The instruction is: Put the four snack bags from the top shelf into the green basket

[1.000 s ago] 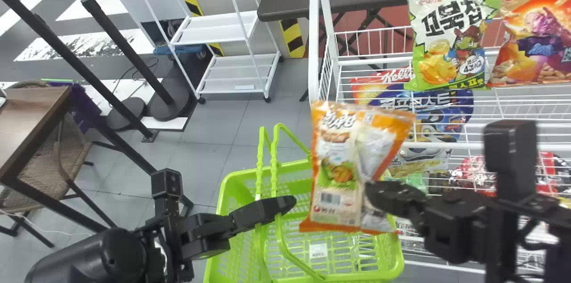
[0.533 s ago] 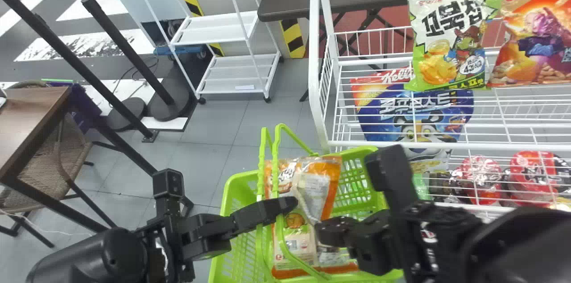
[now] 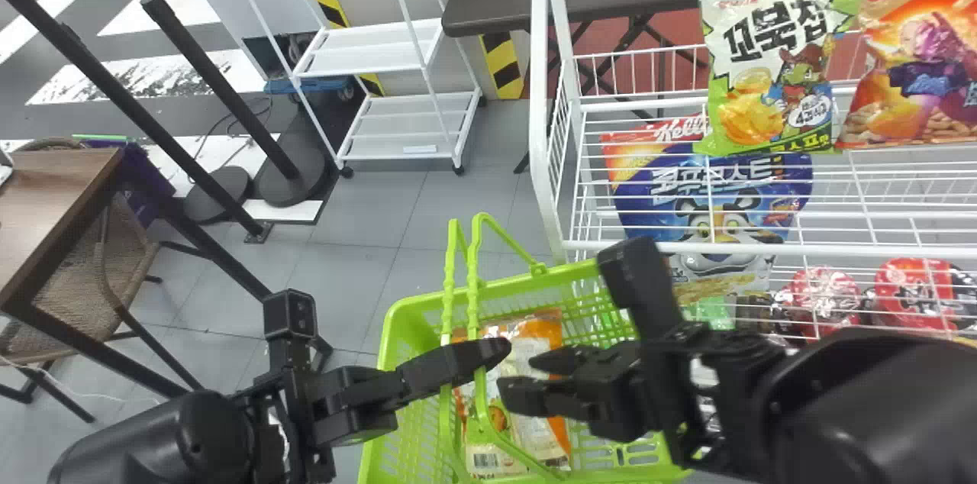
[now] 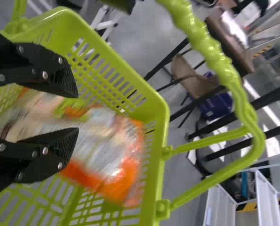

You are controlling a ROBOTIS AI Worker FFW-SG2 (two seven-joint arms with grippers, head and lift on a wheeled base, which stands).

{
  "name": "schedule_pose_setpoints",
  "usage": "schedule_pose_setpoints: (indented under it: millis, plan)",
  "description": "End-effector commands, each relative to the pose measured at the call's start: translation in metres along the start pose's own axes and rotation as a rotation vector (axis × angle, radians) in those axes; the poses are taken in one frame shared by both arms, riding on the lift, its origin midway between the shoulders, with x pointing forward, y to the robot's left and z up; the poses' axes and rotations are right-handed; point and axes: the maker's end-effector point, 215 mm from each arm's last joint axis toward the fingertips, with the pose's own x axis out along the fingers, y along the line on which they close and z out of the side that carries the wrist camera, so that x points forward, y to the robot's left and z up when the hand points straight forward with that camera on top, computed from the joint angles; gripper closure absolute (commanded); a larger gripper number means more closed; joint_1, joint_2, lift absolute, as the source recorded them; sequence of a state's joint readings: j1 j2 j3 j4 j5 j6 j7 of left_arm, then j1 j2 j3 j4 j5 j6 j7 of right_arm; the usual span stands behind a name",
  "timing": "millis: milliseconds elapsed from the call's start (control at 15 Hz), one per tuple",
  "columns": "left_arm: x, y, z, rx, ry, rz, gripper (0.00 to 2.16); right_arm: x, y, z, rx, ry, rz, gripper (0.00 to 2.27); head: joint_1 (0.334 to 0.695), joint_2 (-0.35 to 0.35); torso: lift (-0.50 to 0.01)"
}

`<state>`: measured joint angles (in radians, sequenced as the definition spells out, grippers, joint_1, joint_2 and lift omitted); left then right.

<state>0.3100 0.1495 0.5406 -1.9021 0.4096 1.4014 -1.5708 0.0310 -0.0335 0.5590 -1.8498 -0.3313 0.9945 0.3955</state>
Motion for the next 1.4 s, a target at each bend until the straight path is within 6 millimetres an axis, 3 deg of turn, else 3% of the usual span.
schedule_pose_setpoints:
  millis: [0, 200, 400, 467, 600, 867, 1000, 1067, 1133, 1200, 1333]
  plan:
    - [0.000, -0.002, 0.001, 0.002, 0.001, -0.010, 2.15, -0.045, -0.028, 0.028, 0.035, -0.104, -0.042, 0.06, 0.695, 0.350, 0.000]
    - [-0.001, -0.002, 0.001, 0.003, -0.001, -0.008, 2.15, -0.128, -0.109, 0.065, 0.036, -0.231, -0.237, 0.05, 0.695, 0.350, 0.000]
    - [0.000, -0.002, 0.001, -0.002, 0.000, -0.010, 2.15, -0.177, -0.190, 0.112, -0.045, -0.325, -0.469, 0.05, 0.695, 0.350, 0.000]
    - [0.000, -0.002, 0.001, -0.003, -0.003, -0.010, 2.15, -0.184, -0.208, 0.136, -0.085, -0.397, -0.508, 0.05, 0.695, 0.292, 0.000]
    - [-0.001, -0.001, 0.000, -0.003, -0.003, -0.008, 2.15, -0.189, -0.246, 0.158, -0.100, -0.445, -0.565, 0.05, 0.695, 0.234, 0.000]
    - [-0.003, -0.001, 0.000, -0.006, -0.006, -0.006, 2.15, -0.191, -0.311, 0.219, -0.183, -0.590, -0.672, 0.05, 0.695, 0.161, 0.000]
    - [-0.002, -0.001, 0.000, -0.005, -0.004, -0.006, 2.15, -0.183, -0.329, 0.234, -0.196, -0.620, -0.677, 0.04, 0.695, 0.146, 0.000]
    - [-0.002, -0.001, -0.001, -0.006, -0.003, -0.007, 2.15, -0.168, -0.332, 0.231, -0.191, -0.596, -0.659, 0.08, 0.695, 0.142, 0.000]
    - [-0.001, -0.001, -0.001, -0.006, -0.002, -0.007, 2.15, -0.159, -0.330, 0.230, -0.198, -0.577, -0.648, 0.24, 0.695, 0.142, 0.000]
    - [-0.002, 0.000, -0.002, -0.008, -0.002, -0.007, 2.15, -0.155, -0.329, 0.228, -0.203, -0.566, -0.642, 0.60, 0.695, 0.149, 0.000]
    - [-0.003, 0.000, -0.002, -0.009, -0.001, -0.004, 2.15, -0.146, -0.332, 0.213, -0.173, -0.511, -0.626, 1.69, 0.695, 0.161, 0.000]
